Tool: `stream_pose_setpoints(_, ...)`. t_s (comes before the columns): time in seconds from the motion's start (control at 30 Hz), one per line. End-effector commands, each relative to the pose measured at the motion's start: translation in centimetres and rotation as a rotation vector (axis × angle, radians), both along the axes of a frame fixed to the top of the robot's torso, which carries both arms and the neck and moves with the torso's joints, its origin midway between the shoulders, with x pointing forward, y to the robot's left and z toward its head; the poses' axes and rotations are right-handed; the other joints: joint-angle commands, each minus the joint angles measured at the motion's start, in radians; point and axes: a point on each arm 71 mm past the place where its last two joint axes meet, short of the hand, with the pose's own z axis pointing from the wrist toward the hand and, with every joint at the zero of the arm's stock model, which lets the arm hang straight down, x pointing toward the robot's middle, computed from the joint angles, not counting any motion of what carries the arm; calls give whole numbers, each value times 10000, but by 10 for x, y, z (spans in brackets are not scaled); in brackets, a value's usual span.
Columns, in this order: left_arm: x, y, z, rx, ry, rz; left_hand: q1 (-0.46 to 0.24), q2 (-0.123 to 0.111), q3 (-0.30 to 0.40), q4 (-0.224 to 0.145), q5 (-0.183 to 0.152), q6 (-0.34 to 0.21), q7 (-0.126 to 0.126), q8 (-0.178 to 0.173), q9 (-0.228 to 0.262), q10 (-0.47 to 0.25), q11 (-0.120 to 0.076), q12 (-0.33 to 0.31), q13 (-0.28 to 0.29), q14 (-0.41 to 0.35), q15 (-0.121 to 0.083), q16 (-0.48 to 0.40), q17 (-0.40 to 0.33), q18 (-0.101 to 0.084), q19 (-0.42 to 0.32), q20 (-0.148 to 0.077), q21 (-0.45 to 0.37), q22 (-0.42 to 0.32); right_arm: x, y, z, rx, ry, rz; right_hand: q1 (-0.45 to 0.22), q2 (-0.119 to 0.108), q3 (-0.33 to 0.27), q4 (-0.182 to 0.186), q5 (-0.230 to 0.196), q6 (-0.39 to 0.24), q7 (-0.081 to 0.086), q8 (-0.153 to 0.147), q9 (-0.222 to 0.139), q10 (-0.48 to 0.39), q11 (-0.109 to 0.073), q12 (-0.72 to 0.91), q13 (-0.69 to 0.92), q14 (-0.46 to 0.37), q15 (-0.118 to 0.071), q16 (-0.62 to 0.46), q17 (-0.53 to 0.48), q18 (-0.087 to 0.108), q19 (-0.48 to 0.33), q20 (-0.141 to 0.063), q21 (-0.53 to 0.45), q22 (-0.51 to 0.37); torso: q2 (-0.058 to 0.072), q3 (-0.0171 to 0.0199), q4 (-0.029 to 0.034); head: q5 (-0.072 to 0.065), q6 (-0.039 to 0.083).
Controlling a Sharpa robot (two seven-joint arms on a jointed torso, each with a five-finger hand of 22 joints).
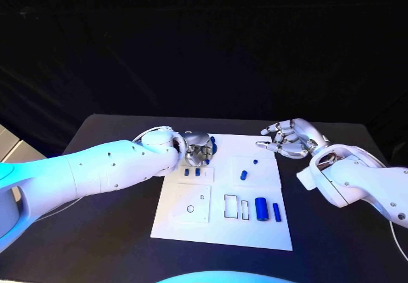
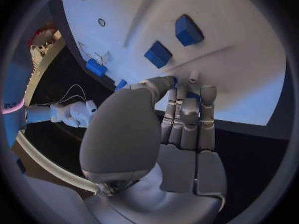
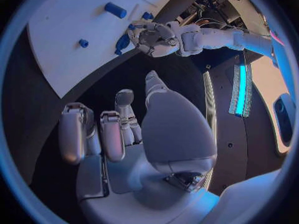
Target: Assemble the parts on the task board
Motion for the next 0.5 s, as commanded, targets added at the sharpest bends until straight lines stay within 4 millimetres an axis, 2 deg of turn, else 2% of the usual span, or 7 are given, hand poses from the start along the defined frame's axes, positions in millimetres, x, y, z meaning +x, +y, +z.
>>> stream_pose_setpoints(0.03,-1,-4,-1,23,152,-208,-108,36,72,-26,-27,92,0,-73,-21,88,-9,-102,-49,144,-16,109,117,-125,9,-24,86,102,-1,2,0,16,-63,151,101,6,55,6,38,-25,17,64,-11,-56,-6,-28,-14,725,-31,-51,1328,114,96,-50,-9,1465,3,-3,-7,-10,-4)
stream_pose_setpoints(0.23,-2,-7,-3,15,302,-281,-212,-4,98,-53,-50,142,-7,-153,-53,144,0,-243,-114,182,-10,174,132,-134,-4,-24,150,177,-1,2,0,11,-46,156,101,6,55,6,38,-25,17,64,-11,-56,-6,-28,-14,725,-31,-51,1328,114,96,-50,-9,1465,-3,2,1,-11,-20)
stream_pose_setpoints(0.37,-2,-7,-4,79,418,-280,-358,-94,135,-93,-53,-37,17,-432,-158,62,85,-585,-260,57,59,147,-113,-129,-123,19,152,179,-1,2,0,8,-38,161,107,13,59,4,37,-14,13,74,-8,-54,-9,-50,-43,723,-34,-56,1321,116,93,-51,-21,1459,-6,-2,8,-25,-25)
stream_pose_setpoints(0.5,-2,-6,-5,170,528,-244,-403,-106,151,-114,-54,-82,37,-535,-194,51,116,-717,-315,24,83,148,-177,-128,-145,41,165,201,-1,2,0,6,-34,161,107,13,59,4,37,-14,13,74,-8,-54,-9,-50,-43,723,-34,-56,1321,116,93,-51,-21,1459,-10,-2,2,-26,-25)
